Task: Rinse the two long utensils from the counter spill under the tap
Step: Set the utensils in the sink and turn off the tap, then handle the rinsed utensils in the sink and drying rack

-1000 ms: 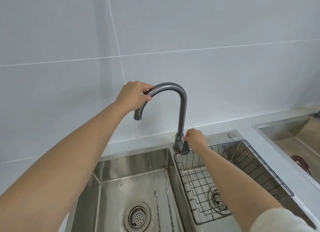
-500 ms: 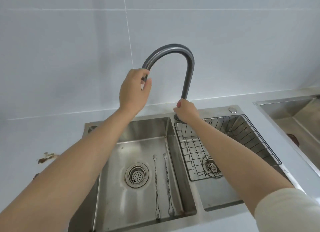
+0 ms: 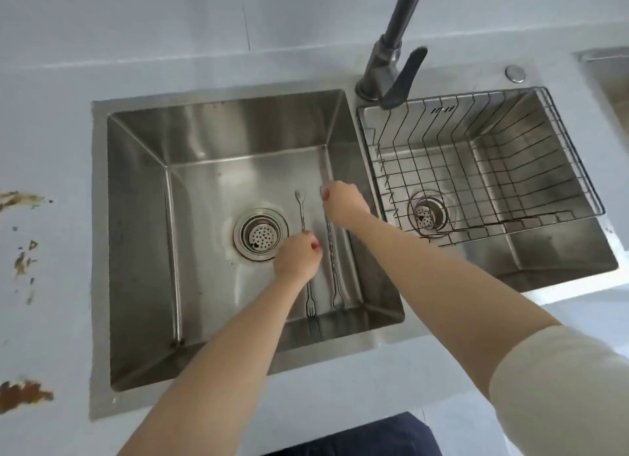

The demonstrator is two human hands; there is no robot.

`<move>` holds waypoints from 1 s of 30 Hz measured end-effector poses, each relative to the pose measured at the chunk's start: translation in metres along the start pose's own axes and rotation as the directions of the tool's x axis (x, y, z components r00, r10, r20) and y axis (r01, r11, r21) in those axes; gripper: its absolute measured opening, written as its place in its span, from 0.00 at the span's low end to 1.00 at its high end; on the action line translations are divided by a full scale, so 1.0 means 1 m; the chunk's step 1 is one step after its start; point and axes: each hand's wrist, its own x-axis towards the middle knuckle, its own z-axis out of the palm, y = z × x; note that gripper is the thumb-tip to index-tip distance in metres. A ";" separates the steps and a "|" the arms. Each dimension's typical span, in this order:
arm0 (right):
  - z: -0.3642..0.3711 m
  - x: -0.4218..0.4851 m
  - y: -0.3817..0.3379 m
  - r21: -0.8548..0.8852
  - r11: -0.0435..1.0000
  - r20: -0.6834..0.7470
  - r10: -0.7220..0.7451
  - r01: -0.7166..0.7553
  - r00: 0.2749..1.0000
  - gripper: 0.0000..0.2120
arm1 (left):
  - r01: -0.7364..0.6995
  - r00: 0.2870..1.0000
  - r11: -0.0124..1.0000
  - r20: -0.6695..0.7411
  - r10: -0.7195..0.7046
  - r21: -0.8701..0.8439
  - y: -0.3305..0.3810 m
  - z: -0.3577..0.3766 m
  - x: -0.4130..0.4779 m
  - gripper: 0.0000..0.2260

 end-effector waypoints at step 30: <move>0.072 0.024 0.015 -0.060 0.979 -0.072 0.190 -0.194 0.979 0.13 | 0.180 0.974 0.983 0.147 -0.173 -0.036 -0.002 0.063 0.024 0.11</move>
